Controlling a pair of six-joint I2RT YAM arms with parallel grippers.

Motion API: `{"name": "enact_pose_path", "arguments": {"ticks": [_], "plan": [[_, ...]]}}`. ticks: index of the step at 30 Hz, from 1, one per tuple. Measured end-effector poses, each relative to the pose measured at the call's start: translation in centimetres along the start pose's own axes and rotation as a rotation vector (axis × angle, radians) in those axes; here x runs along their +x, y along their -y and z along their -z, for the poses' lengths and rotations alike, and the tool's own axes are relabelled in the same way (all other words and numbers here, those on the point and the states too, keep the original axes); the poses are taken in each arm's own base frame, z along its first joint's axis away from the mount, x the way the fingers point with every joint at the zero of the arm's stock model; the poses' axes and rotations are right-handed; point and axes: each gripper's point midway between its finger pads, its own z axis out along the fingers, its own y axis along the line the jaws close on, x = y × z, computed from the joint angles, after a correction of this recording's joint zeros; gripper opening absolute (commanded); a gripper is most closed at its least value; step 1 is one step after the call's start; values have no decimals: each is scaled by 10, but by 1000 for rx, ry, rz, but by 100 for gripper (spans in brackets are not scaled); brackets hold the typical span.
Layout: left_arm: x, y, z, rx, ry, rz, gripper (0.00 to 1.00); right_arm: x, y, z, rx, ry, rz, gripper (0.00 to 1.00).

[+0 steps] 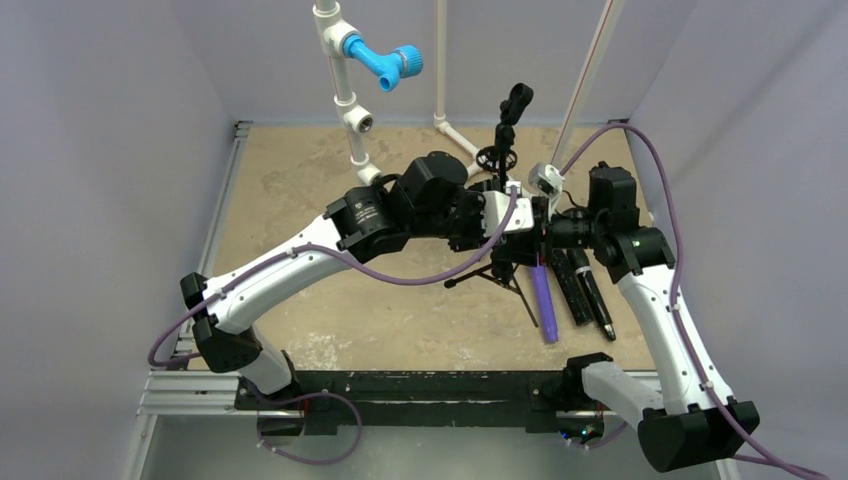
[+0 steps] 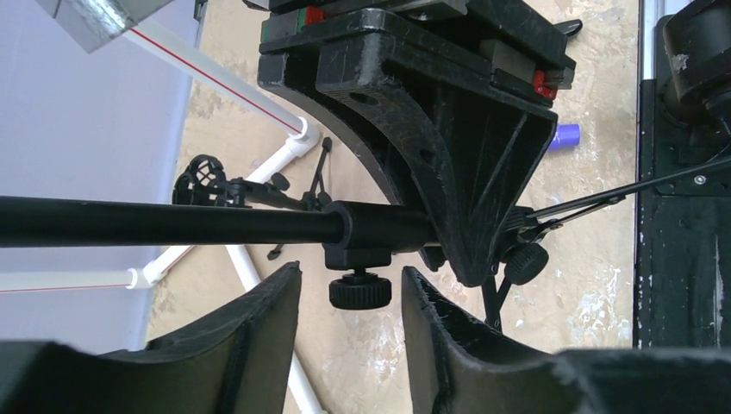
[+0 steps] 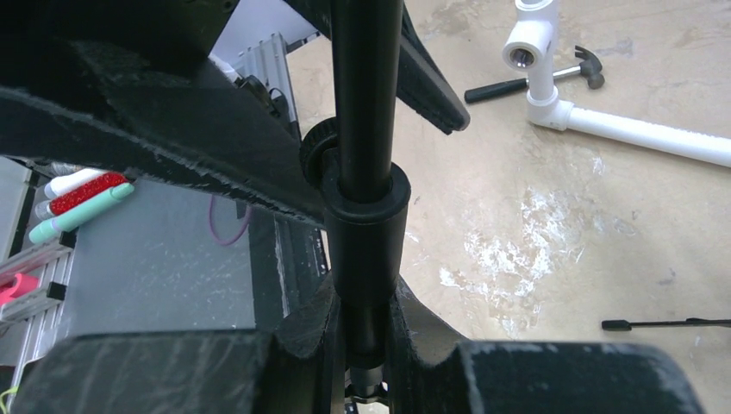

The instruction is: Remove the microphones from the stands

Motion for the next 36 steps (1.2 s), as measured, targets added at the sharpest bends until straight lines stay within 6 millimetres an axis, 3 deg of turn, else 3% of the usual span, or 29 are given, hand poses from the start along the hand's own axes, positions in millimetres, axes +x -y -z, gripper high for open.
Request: {"name": "enact_pose_path", "arguments": {"ticks": [3,5,6,11,16,26,31,36], "plan": [[-2,-1,-1,-1,2,2,21,-1,-1,1,1,4,8,0],[-1,2,-1,11,0,4,3,-2,-1,1,5,8,17,0],[-2,3,-1,14,1,6,0,-2,-1,1,7,8,19,0],[-3,8,0,43,11,44,0,-1,-2,2,10,7,39,0],[-7,14,7,158,62,208,0,-1,-6,3,-3,6,77,0],[-28,29,22,525,218,651,70,-6,-9,6,-2,9,131,0],[-28,34,27,573,218,683,80,-3,-6,6,18,-3,129,0],[-17,28,29,404,179,548,80,-2,-5,7,25,-7,128,0]]}}
